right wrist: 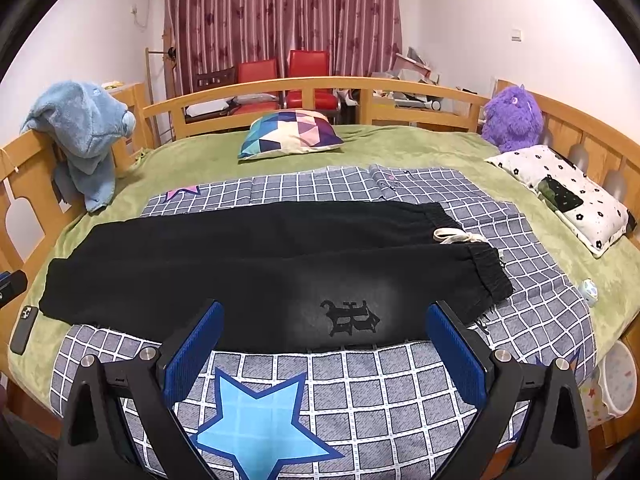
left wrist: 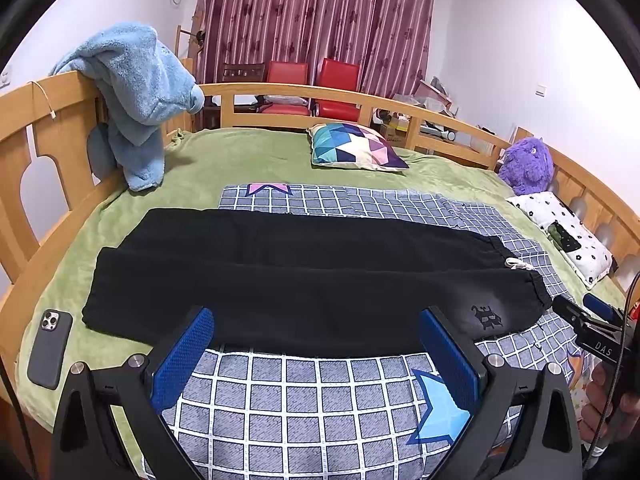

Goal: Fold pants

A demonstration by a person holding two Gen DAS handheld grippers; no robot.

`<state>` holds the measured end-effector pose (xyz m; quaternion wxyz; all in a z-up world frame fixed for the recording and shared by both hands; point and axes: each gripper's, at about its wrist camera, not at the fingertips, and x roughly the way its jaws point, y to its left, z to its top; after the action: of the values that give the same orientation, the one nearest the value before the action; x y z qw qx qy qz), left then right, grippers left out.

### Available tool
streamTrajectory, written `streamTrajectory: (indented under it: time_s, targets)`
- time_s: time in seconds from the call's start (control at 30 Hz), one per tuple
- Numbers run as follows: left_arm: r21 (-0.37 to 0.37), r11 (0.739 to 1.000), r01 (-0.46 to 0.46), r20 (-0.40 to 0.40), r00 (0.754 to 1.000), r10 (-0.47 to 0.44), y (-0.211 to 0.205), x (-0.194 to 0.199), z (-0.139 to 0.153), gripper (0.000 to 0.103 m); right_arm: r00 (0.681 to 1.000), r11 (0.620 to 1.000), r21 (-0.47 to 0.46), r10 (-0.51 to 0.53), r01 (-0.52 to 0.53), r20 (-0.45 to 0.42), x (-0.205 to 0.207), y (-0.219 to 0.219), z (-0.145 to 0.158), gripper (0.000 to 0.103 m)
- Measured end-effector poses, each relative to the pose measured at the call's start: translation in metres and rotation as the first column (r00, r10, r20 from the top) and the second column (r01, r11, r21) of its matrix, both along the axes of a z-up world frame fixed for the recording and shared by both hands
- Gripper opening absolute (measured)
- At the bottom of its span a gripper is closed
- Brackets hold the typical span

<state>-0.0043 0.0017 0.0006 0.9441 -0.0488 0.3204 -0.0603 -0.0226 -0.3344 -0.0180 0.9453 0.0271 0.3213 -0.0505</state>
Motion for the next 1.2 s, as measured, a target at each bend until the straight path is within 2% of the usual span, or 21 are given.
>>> streamTrajectory:
  time_s: [0.6,0.8,0.93,1.07,1.2]
  targets:
    - [-0.023,1.000,0.010,0.035,0.999,-0.010,0.008,-0.009,0.004,0.103,0.998,0.999,-0.028,0.038,-0.037,0.041,-0.007,0.019,-0.002,0.100]
    - [-0.038,0.999,0.018,0.048,0.999,-0.017,0.013,-0.013,0.006,0.102,0.997,0.998,0.027,0.052,-0.054,0.051,-0.016,0.023,0.002,0.100]
    - [-0.079,0.995,0.056,0.074,0.996,-0.050,0.016,-0.016,0.018,0.102,0.997,0.998,0.046,0.041,-0.044,0.062,-0.026,0.023,0.018,0.098]
    - [-0.115,0.991,0.075,0.057,0.996,-0.068,0.029,-0.022,0.030,0.102,0.993,0.998,0.024,0.061,-0.064,0.102,-0.045,0.018,0.049,0.097]
    - [-0.110,0.993,0.045,0.059,0.998,-0.038,0.051,-0.029,0.041,0.101,0.991,0.996,0.025,0.085,-0.088,0.101,-0.059,0.006,0.062,0.097]
